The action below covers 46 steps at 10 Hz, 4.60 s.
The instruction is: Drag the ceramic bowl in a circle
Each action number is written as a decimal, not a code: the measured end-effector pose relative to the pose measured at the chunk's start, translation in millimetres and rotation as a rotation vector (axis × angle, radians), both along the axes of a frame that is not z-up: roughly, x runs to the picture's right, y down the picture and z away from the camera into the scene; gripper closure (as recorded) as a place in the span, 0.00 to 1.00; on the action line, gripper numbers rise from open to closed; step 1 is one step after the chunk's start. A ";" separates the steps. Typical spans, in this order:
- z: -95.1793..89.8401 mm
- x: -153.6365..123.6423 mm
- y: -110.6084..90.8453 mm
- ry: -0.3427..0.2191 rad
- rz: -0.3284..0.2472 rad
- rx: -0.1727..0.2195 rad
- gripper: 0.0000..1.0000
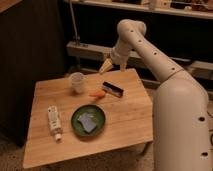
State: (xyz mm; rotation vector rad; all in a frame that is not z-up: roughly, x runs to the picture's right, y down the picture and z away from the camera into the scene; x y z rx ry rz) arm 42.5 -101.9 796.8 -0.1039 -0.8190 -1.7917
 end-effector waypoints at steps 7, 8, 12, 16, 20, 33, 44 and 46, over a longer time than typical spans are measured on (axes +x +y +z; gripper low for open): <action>0.1 -0.1 -0.2 0.000 0.000 0.001 0.20; 0.2 -0.2 -0.2 0.000 0.000 0.001 0.20; 0.1 -0.4 -0.3 0.000 0.000 0.001 0.20; 0.2 -0.4 -0.3 0.000 0.001 0.001 0.20; 0.1 -0.4 -0.4 0.000 0.001 0.001 0.20; -32.0 -32.6 104.2 -0.126 0.043 0.020 0.20; 15.4 -42.5 179.9 -0.139 0.066 -0.076 0.21; 30.4 -42.7 186.3 -0.108 0.060 -0.065 0.37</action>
